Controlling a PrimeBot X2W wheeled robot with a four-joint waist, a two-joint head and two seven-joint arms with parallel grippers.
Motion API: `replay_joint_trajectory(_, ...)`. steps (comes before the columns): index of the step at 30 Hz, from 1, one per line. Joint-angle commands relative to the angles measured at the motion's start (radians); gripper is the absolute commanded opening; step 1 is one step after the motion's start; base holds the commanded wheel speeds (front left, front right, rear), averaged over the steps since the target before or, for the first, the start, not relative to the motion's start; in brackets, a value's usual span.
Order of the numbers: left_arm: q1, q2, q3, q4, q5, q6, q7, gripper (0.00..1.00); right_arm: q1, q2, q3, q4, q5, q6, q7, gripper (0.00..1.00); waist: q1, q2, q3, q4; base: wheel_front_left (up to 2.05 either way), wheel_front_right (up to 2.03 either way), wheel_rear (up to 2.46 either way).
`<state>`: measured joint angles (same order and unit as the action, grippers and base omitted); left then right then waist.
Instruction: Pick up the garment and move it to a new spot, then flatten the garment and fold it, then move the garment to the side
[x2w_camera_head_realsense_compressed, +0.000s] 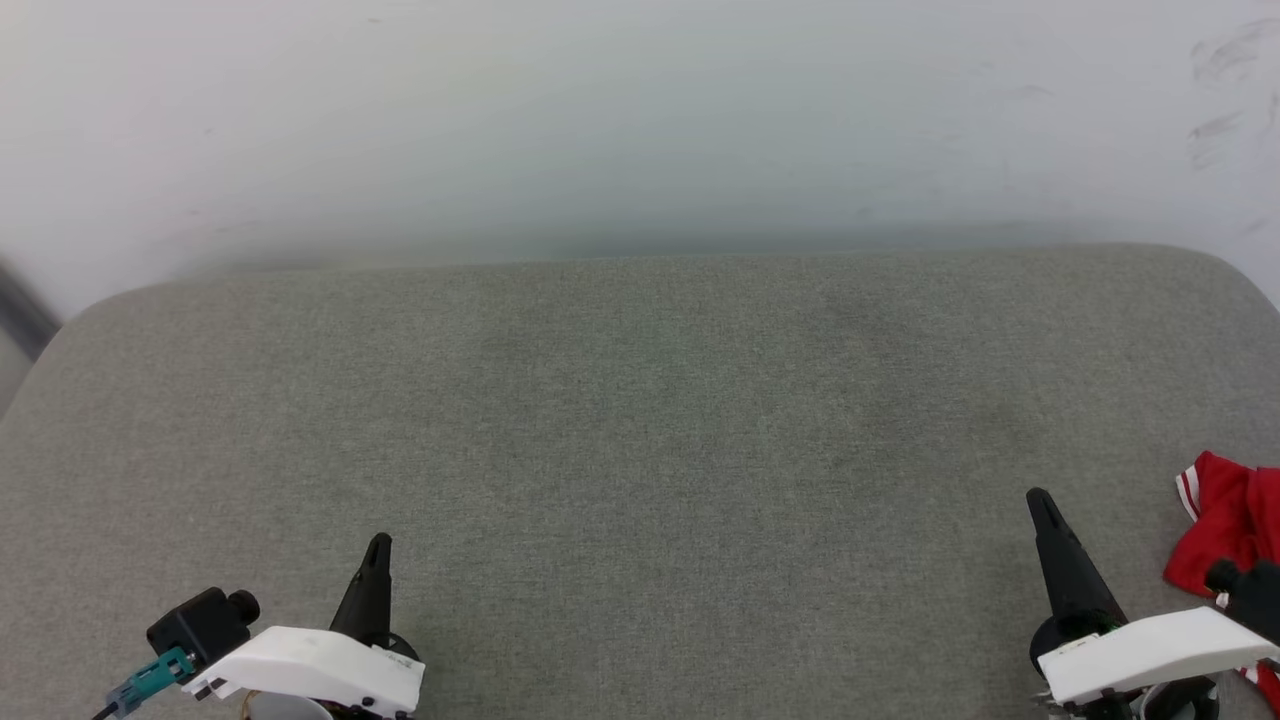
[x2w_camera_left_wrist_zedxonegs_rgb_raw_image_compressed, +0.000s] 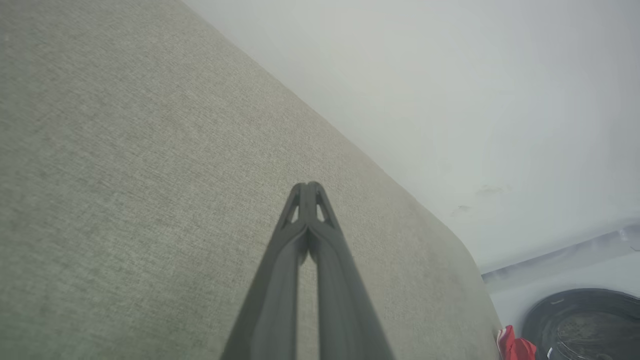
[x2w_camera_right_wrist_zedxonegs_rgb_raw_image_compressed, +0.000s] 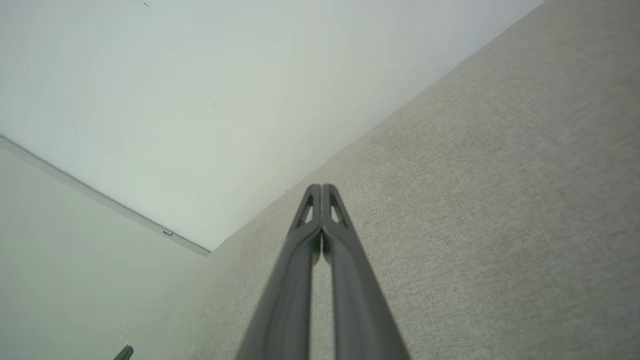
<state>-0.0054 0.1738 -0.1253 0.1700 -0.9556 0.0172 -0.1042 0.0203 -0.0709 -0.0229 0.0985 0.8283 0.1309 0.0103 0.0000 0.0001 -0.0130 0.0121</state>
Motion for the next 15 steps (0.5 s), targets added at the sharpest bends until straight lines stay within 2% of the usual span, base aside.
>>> replay_joint_trajectory(1, -0.024, -0.003, 0.011, -0.004, -0.025, -0.008, 0.005, 0.0, -0.031, -0.009, -0.004, -0.006, 0.032, 0.0, 0.004, 0.0, 0.0, -0.0001, 0.0, 0.0, 0.0, 0.0, 0.0)
replay_joint_trajectory(15, -0.043, -0.025, 0.057, 0.012, -0.174, -0.04, 0.048, 0.0, -0.056, -0.008, -0.016, 0.028, 0.208, 0.0, 0.02, 0.0, 0.0, -0.0001, 0.003, -0.002, 0.0, 0.0, 0.0)
